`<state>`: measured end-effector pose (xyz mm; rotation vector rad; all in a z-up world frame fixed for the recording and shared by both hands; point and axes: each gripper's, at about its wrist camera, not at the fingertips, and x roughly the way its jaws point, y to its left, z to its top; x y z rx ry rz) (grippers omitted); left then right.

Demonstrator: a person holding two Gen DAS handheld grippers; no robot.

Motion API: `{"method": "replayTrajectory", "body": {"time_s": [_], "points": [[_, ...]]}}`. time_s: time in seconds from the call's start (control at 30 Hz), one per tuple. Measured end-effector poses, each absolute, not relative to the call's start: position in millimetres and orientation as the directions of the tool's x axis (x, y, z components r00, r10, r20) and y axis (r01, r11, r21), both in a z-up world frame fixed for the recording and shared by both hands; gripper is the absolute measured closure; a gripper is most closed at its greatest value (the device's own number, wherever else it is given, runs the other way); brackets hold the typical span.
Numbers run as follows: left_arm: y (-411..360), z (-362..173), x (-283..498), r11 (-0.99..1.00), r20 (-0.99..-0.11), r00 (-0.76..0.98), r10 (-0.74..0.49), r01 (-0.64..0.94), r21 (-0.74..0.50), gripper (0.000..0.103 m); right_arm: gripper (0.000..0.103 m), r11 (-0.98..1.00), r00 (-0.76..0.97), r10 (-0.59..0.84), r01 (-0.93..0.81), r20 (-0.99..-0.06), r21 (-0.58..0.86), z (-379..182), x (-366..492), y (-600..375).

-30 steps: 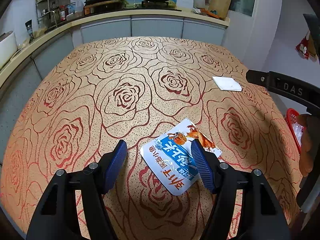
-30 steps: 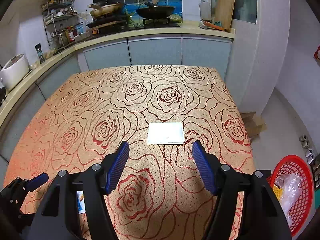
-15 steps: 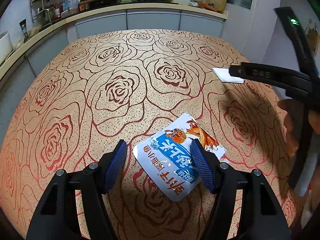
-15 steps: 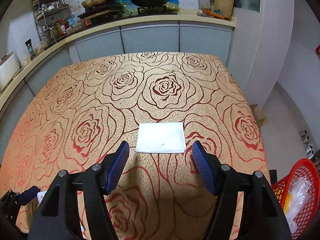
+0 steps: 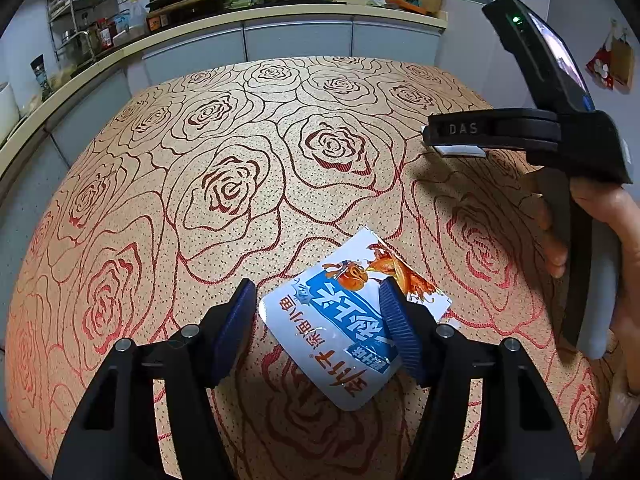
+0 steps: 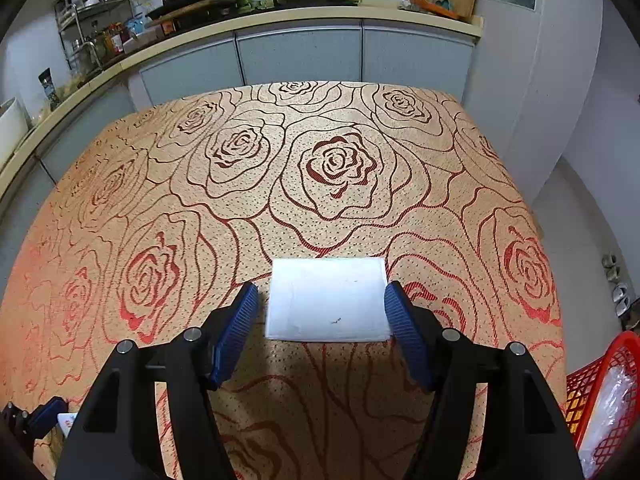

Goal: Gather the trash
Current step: 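Grasp the white card with the right tool while the left grasps the snack wrapper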

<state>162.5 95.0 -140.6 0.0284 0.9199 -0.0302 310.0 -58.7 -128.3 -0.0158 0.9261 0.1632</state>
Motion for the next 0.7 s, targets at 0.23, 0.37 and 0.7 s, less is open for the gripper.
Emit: {"method": "replayTrajectory", "body": {"time_s": [0.23,0.37,0.7], "points": [[97.4,-140.5,165.6,0.999,-0.793,0.609,-0.009,0.036,0.017,0.048,0.04,0.988,0.586,0.112,-0.151,-0.802,0.027,-130.8,313.0,-56.3],[96.8,-140.0,165.7,0.999,-0.793,0.61,-0.007,0.034,0.017,0.05,0.044,0.987,0.587,0.113,-0.157,-0.802,0.024,-130.3,312.3,-57.2],[102.4,-138.2,167.8,0.999,-0.787,0.617,0.005,0.022,0.024,0.066,0.068,0.985,0.587,0.12,-0.169,-0.801,0.023,-127.4,308.1,-62.7]]}}
